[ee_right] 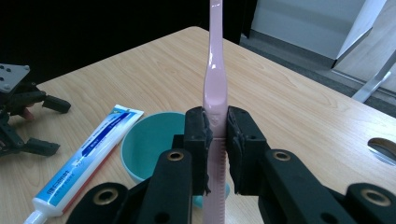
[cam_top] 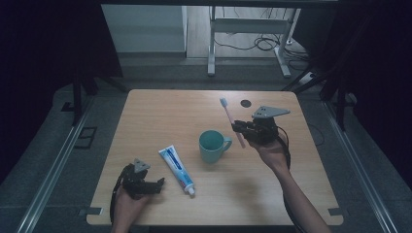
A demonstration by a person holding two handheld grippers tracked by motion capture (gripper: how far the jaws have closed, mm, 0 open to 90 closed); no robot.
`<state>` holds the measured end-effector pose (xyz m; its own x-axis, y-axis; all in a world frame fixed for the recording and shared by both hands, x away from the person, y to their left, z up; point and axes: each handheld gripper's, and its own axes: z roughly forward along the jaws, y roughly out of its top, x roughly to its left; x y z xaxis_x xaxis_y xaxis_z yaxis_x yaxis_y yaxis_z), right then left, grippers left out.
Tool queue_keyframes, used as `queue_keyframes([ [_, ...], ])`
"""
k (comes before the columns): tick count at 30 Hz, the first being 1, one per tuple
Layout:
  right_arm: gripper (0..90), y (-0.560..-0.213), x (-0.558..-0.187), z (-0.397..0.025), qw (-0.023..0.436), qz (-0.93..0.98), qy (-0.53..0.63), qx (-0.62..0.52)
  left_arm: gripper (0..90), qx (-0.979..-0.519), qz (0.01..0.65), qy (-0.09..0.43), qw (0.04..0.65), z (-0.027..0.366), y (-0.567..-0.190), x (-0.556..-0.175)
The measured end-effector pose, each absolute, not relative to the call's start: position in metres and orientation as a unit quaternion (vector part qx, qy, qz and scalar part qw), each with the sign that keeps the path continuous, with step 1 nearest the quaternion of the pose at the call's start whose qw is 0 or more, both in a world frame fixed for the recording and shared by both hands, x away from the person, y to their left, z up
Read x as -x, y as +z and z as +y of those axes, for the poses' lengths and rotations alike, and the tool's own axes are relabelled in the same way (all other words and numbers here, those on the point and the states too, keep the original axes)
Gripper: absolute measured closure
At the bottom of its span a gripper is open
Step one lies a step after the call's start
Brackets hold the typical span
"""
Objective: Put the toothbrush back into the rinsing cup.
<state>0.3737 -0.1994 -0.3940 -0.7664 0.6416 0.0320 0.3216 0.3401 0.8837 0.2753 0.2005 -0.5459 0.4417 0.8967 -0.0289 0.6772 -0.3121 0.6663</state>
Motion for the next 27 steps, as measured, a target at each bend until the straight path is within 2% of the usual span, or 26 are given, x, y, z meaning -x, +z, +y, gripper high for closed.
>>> queue_keyframes([
  [11,78.2,-0.39,-0.374,-0.19,0.171,0.796,0.5,-0.294,1.8,-0.79,0.498,0.177,0.31,0.2,-0.546,-0.275],
  [27,78.2,-0.386,-0.38,-0.148,0.162,0.8,0.513,-0.267,1.7,-0.791,0.497,0.177,0.311,0.2,-0.546,-0.276],
])
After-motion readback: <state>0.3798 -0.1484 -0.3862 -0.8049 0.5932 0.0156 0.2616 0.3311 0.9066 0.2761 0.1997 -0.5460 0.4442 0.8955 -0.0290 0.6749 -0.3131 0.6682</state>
